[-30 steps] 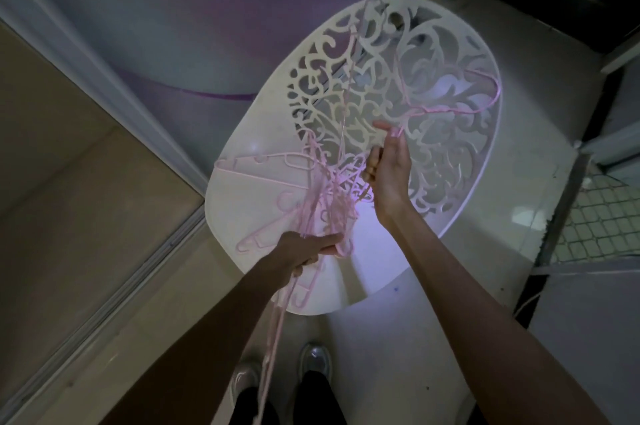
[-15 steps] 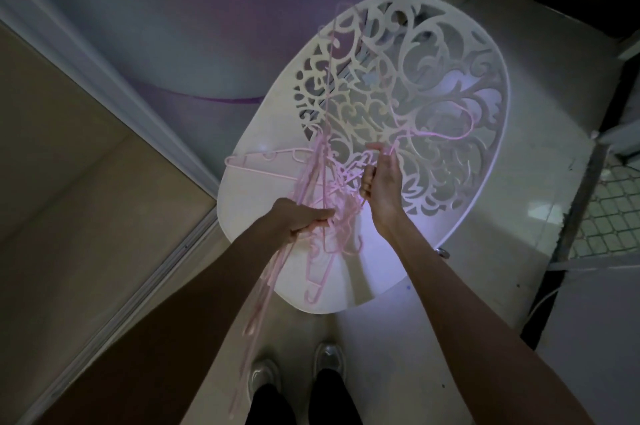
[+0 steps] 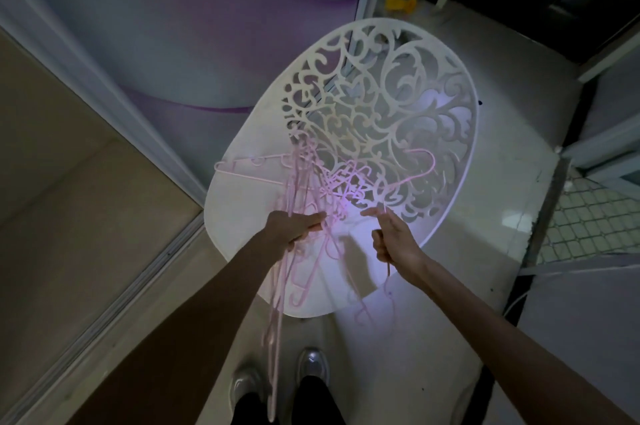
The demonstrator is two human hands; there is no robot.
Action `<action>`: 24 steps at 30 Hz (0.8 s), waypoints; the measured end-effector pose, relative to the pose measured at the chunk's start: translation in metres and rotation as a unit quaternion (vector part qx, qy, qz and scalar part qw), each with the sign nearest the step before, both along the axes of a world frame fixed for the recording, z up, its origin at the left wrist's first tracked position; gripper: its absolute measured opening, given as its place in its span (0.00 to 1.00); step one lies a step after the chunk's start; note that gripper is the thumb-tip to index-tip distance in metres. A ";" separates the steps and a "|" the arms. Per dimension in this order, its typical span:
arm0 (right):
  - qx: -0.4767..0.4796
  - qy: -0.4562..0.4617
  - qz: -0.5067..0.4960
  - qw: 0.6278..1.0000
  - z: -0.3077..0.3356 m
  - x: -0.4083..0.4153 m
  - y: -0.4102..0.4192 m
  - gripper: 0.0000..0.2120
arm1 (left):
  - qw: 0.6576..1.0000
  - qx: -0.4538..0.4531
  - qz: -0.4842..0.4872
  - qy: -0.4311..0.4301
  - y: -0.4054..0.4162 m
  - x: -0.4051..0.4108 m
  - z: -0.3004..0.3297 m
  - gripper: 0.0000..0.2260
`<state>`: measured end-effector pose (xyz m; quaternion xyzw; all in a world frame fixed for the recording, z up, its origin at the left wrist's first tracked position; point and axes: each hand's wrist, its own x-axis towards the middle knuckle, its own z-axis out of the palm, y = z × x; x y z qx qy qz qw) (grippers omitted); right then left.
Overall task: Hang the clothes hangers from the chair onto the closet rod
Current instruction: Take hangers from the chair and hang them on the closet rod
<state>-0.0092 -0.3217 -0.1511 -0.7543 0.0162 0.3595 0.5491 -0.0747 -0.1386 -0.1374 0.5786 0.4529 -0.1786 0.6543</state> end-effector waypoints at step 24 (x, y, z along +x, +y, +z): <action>0.051 0.086 0.156 0.983 0.129 -0.046 0.076 0.14 | 0.974 -0.018 0.216 -0.069 0.106 -0.113 0.098 0.13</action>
